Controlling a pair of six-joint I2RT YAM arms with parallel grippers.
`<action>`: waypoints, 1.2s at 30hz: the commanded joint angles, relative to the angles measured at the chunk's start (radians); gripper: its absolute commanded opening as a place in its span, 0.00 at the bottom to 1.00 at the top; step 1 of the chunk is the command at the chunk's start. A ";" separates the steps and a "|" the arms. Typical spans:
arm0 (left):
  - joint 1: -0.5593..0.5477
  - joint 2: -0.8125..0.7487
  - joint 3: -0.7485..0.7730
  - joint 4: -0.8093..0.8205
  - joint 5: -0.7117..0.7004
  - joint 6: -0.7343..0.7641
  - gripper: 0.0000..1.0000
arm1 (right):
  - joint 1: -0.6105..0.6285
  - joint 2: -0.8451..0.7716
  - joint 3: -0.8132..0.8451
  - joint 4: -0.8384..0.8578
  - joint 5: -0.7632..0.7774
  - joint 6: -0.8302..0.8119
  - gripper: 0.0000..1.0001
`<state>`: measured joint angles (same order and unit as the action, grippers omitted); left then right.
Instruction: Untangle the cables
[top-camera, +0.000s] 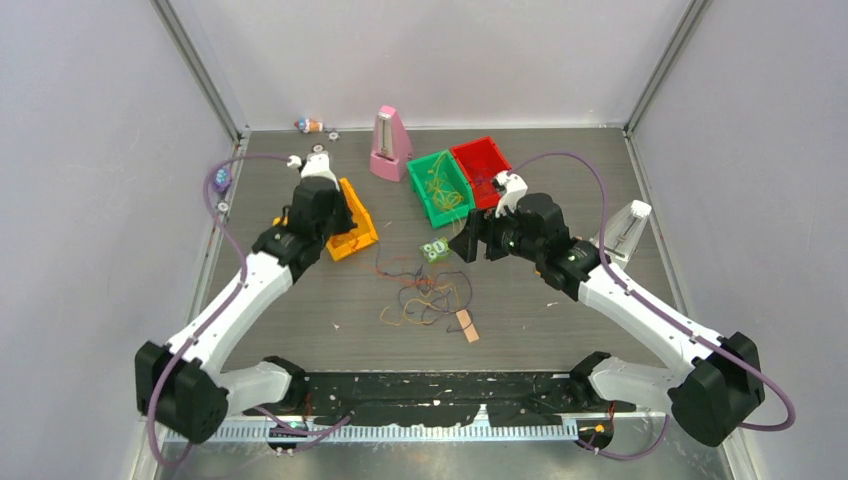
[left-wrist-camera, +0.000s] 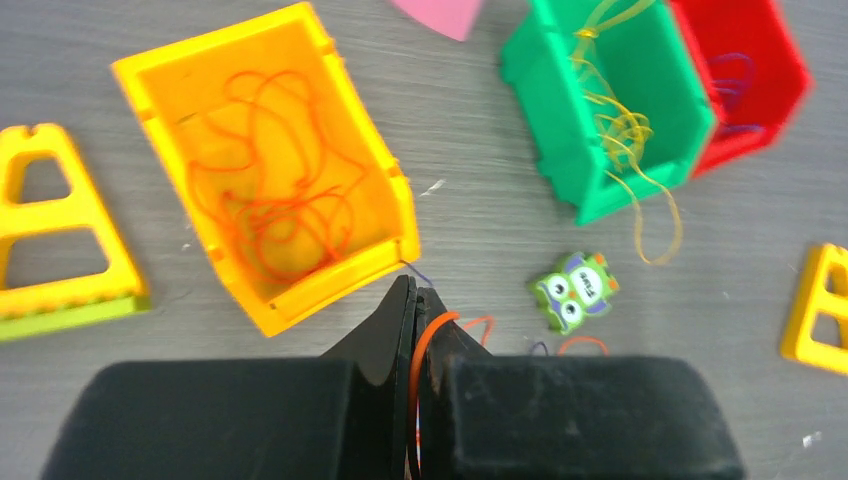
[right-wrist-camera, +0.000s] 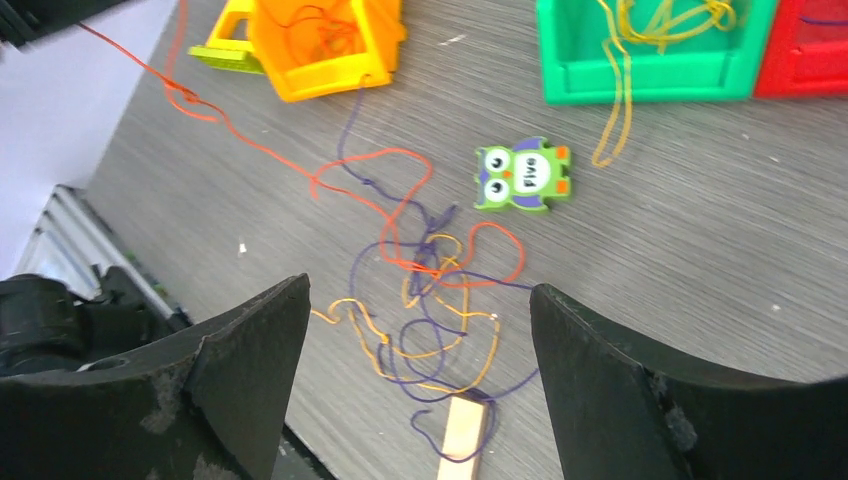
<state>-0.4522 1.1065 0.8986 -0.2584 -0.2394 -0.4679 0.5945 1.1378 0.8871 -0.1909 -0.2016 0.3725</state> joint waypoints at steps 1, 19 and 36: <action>0.049 0.147 0.211 -0.299 -0.125 -0.131 0.00 | 0.002 -0.058 -0.063 0.110 0.087 -0.022 0.85; 0.081 0.194 0.694 -0.496 -0.095 -0.074 0.00 | 0.028 -0.015 -0.146 0.171 -0.023 -0.090 0.88; 0.142 0.272 1.153 -0.549 -0.166 -0.019 0.00 | 0.272 0.379 -0.091 0.180 0.165 -0.077 0.91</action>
<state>-0.3443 1.3655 2.0495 -0.7902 -0.3233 -0.5323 0.8490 1.4799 0.7574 -0.0334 -0.0998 0.2901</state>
